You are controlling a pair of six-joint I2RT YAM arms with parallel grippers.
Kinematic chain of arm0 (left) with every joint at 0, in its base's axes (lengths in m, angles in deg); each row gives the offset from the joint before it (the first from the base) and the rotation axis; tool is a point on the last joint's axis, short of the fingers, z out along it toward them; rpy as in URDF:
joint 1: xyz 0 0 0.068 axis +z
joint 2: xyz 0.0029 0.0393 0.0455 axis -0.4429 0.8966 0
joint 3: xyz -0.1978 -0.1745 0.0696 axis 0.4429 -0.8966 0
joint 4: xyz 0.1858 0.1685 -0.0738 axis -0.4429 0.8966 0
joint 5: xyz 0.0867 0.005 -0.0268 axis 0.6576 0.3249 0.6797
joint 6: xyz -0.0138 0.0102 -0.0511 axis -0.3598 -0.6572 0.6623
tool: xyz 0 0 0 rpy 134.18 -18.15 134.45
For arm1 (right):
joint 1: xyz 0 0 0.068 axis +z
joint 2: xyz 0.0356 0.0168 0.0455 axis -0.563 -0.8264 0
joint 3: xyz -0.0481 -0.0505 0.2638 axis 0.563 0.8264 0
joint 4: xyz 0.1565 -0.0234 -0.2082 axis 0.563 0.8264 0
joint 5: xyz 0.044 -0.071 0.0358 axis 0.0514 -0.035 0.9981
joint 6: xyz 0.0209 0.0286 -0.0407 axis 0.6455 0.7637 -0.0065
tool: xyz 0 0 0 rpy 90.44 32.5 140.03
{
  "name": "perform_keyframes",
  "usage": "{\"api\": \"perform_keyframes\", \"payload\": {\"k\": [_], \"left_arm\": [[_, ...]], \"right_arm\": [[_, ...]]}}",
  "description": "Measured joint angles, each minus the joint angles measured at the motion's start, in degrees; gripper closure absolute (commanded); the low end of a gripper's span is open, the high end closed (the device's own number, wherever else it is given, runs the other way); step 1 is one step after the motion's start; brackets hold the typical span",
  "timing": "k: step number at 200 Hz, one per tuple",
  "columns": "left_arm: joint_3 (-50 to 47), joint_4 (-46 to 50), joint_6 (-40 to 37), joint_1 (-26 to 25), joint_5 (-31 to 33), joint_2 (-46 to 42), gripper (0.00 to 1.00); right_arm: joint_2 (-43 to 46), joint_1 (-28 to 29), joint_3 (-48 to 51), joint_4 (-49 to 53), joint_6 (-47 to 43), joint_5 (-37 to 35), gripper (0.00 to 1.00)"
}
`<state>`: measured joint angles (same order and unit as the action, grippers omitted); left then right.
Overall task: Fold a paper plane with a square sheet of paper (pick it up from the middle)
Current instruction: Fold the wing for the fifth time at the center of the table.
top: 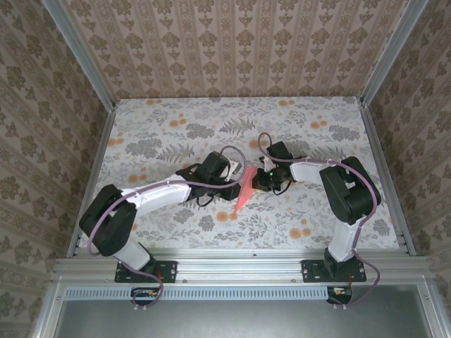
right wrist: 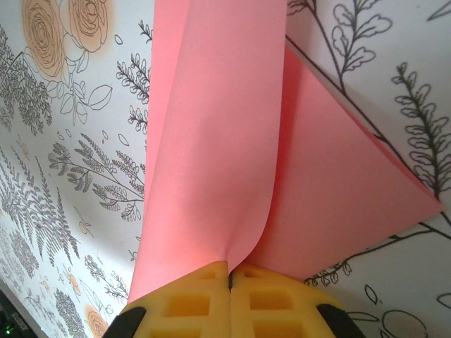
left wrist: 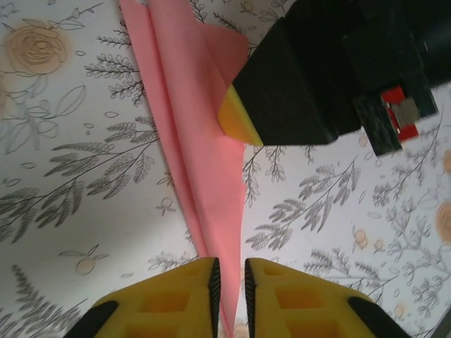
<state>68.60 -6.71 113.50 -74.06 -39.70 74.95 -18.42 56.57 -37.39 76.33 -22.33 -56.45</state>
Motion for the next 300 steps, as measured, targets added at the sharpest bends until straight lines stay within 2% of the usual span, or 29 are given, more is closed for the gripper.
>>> {"api": "perform_keyframes", "payload": {"k": [35,61,260,300], "left_arm": [[-0.5,-5.14,3.04,-0.2,-4.61,5.44,0.89],[-1.14,-6.32,3.67,-0.13,-5.79,7.93,0.9],[-5.49,-14.95,6.05,0.61,-9.68,11.37,0.91],[-5.62,-15.78,6.21,0.61,-10.01,11.78,0.91]], "right_arm": [[0.0,0.0,0.0,0.0,0.0,0.0,1.0],[0.0,0.0,0.0,-0.02,0.0,0.0,1.0],[-0.31,0.07,0.07,-1.55,0.76,0.02,1.0],[-0.26,0.04,0.11,-1.7,1.6,0.07,0.94]]}}
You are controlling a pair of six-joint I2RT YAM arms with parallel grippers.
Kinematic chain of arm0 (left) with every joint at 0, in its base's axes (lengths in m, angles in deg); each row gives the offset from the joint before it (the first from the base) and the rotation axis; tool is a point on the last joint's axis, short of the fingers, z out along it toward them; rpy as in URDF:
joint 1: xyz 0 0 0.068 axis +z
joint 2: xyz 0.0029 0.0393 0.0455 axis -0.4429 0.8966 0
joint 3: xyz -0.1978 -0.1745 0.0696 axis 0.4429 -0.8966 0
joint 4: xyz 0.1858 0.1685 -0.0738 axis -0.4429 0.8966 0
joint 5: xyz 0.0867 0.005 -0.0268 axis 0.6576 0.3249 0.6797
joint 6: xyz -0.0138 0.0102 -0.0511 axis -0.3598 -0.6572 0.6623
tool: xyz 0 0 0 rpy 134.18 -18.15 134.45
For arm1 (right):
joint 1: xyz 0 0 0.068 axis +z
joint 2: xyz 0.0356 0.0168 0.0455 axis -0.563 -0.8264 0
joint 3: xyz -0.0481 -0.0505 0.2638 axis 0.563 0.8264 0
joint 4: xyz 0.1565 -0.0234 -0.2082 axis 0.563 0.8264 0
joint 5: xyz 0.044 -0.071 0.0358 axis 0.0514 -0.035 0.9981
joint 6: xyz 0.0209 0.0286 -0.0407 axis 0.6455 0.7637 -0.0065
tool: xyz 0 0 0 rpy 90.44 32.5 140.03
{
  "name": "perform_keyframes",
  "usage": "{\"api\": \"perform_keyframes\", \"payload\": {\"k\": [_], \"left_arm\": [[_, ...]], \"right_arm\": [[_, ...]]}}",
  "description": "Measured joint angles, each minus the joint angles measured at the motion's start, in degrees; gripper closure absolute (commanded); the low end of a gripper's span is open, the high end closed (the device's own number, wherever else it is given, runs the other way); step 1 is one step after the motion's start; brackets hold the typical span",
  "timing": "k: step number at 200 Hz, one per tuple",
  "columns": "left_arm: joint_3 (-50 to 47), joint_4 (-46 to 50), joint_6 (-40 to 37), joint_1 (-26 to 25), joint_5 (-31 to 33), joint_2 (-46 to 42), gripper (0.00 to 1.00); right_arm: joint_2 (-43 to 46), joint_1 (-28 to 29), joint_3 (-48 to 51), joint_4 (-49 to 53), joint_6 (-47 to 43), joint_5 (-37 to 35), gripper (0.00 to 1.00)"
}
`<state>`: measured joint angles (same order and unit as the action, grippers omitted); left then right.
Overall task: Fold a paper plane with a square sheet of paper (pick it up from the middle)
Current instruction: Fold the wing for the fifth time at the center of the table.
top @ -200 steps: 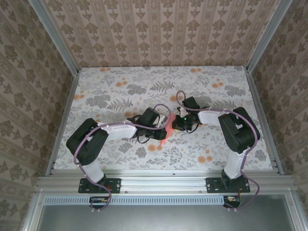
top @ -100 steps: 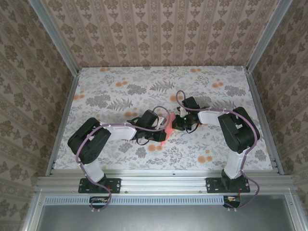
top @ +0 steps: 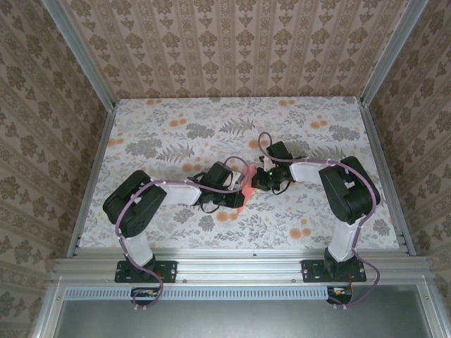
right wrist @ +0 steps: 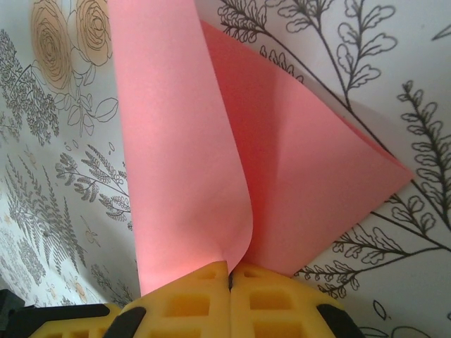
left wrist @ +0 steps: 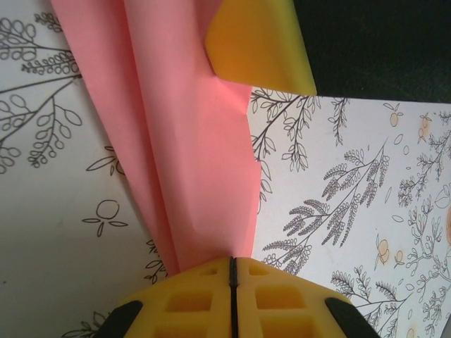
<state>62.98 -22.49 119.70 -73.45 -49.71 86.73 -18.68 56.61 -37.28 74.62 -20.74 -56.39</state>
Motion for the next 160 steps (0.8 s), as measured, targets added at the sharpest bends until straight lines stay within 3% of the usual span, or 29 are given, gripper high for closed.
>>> {"api": "perform_keyframes", "payload": {"k": [78,134,160], "left_arm": [[-0.74,-1.95,-1.81,-0.39,0.96,0.35,0.92],[-1.01,-1.99,-5.25,-1.2,3.3,-0.09,0.91],[-1.01,-1.97,-6.54,-1.55,4.09,-0.13,0.92]], "right_arm": [[4.68,-0.39,3.56,0.31,1.73,-1.57,0.74],[17.25,-3.65,8.87,3.32,3.26,-1.6,0.74],[19.43,-4.0,11.21,-2.56,7.82,1.73,0.8]]}}
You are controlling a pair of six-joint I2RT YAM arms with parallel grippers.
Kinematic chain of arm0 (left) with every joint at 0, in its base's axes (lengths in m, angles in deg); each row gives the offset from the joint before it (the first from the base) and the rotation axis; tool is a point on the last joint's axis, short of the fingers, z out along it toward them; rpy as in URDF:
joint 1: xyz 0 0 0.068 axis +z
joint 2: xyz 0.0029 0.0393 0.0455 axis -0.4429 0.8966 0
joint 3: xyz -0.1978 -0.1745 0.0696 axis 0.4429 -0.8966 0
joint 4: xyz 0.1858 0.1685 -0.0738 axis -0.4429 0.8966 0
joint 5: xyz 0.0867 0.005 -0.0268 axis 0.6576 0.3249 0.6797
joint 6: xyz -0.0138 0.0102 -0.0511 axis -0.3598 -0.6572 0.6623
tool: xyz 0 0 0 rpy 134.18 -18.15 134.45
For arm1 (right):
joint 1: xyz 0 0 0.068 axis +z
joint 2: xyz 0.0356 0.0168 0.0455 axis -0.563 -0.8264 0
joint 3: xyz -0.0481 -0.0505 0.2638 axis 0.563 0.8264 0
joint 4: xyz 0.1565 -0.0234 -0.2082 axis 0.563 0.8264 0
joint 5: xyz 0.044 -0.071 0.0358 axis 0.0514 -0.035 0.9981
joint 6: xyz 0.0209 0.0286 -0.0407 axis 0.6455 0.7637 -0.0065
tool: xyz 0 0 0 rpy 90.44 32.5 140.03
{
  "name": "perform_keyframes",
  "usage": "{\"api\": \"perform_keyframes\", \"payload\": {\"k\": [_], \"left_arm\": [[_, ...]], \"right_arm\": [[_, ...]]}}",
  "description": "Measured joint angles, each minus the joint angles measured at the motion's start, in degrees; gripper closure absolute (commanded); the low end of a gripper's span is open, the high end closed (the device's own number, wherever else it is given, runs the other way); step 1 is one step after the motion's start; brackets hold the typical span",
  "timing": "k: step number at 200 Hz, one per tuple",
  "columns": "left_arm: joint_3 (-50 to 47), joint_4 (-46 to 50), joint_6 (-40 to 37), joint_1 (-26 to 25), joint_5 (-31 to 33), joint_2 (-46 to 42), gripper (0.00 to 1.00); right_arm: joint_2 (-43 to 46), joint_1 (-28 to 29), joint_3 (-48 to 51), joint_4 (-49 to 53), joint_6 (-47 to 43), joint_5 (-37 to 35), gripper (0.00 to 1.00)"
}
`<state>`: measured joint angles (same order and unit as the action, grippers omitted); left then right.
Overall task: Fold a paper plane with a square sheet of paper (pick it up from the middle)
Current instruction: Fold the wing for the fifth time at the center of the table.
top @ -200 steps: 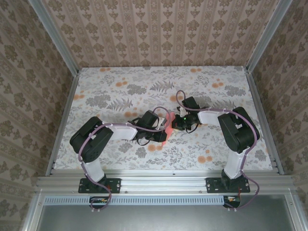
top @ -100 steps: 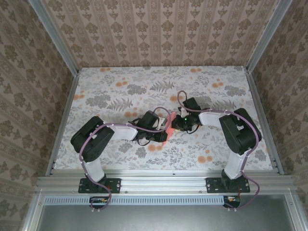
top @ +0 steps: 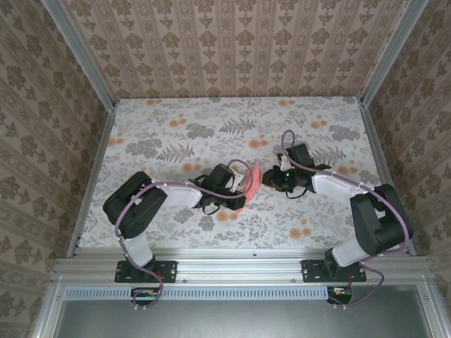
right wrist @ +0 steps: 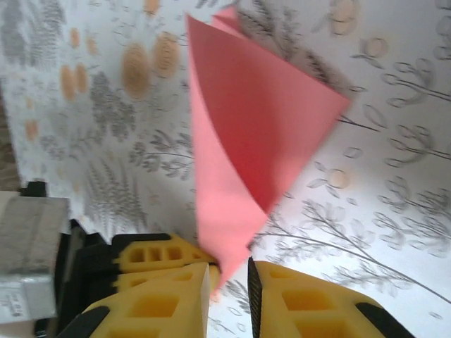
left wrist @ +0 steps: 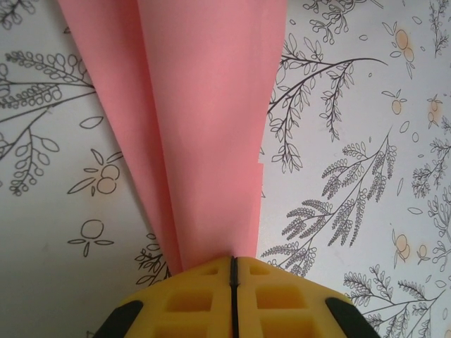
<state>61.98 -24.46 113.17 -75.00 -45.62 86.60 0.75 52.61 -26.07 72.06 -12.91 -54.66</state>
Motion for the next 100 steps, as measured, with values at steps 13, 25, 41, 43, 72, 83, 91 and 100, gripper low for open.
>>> {"api": "perform_keyframes", "payload": {"k": [13,25,41,43,72,83,91,100], "left_arm": [[0.0,0.0,-0.7,-0.15,0.44,0.0,0.92],[0.02,0.04,-1.31,-0.39,0.87,-0.09,0.92],[0.02,0.09,-1.99,-0.5,1.22,-0.22,0.92],[0.0,0.13,-2.12,-0.5,1.31,-0.24,0.92],[-0.17,0.15,-3.23,-0.79,1.95,-0.39,0.92],[-0.35,-0.04,-3.69,-0.79,1.97,-0.52,0.92],[-0.39,-0.11,-4.0,-0.83,2.01,-0.55,0.92],[-0.39,-0.09,-4.28,-0.83,2.01,-0.59,0.92]], "right_arm": [[-1.55,0.39,0.81,-4.87,3.13,1.95,0.82],[-3.96,1.09,1.16,-9.64,6.05,3.21,0.84],[-7.43,2.25,1.36,-15.21,9.51,4.5,0.85],[-7.93,2.36,1.36,-15.87,9.94,4.55,0.85],[-12.85,3.48,1.53,-22.32,13.51,5.42,0.87],[-14.23,3.48,1.53,-24.06,14.38,5.49,0.87],[-15.13,3.48,1.51,-25.09,14.73,5.57,0.87],[-16.17,3.48,1.46,-26.12,14.93,5.62,0.87]]}}
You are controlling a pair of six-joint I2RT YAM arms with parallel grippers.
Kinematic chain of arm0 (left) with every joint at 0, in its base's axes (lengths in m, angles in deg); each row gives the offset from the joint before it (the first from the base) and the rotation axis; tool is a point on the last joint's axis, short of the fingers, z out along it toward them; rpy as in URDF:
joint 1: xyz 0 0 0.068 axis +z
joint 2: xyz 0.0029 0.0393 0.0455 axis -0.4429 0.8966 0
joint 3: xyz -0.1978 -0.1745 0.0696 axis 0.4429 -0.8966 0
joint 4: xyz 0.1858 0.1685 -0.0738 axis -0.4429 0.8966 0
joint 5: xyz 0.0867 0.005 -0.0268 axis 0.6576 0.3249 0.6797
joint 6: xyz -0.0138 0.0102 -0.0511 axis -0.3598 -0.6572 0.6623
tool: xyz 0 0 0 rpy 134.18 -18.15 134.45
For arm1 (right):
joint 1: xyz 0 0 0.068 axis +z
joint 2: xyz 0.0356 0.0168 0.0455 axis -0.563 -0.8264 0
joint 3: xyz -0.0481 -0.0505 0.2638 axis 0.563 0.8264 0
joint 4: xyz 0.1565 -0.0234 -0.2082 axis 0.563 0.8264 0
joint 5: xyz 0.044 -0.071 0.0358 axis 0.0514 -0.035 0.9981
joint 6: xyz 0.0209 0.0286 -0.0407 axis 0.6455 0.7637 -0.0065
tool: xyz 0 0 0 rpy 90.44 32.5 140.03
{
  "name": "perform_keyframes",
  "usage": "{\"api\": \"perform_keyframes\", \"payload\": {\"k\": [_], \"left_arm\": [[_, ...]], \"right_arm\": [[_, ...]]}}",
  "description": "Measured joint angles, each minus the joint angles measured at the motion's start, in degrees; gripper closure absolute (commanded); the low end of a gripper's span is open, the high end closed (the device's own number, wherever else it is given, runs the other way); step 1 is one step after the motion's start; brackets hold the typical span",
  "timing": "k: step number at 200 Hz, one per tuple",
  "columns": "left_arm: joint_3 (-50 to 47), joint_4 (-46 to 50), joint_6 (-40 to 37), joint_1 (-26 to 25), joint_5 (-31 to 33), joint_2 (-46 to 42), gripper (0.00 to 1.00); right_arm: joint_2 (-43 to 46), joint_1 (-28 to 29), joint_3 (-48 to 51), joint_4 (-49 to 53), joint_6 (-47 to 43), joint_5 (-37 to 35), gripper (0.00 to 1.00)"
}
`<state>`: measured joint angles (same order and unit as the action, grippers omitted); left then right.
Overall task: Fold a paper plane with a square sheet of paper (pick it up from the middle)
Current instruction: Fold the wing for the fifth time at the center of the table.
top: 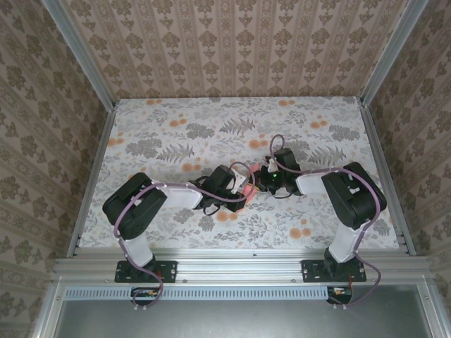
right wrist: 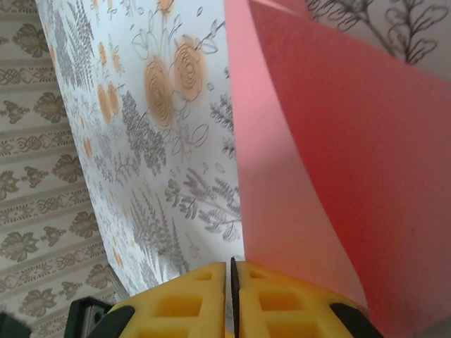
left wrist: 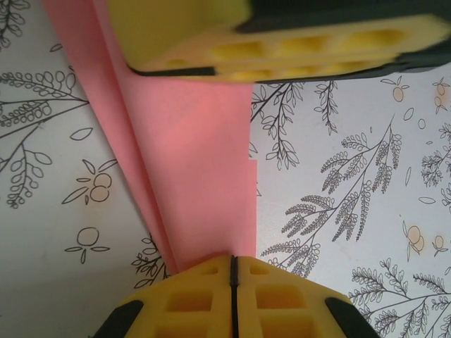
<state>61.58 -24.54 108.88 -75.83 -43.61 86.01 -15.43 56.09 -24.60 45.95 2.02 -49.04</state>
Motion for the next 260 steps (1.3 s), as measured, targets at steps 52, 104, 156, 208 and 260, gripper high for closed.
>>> {"api": "perform_keyframes", "payload": {"k": [52,104,156,208,260], "left_arm": [[-0.44,-0.31,-1.6,-0.28,0.87,-0.24,0.92],[-0.7,-0.24,-3.23,-0.26,1.75,-0.55,0.92],[-0.68,-0.15,-4.09,-0.26,1.75,-0.55,0.92],[-0.68,0.33,-4.92,-0.26,2.12,-0.81,0.92],[-0.87,1.05,-5.7,-0.31,3.04,-1.31,0.92]], "right_arm": [[-4.28,0.0,-1.14,-2.78,0.26,0.28,0.88],[-4.76,0.11,-1.55,-4.22,1.49,0.48,0.9],[-3.23,1.38,-1.57,-4.24,2.56,0.59,0.9],[-4.13,1.97,-4.9,-0.09,1.22,-0.33,0.9],[-6.93,1.97,-9.31,7.26,-2.58,-3.28,0.9]]}}
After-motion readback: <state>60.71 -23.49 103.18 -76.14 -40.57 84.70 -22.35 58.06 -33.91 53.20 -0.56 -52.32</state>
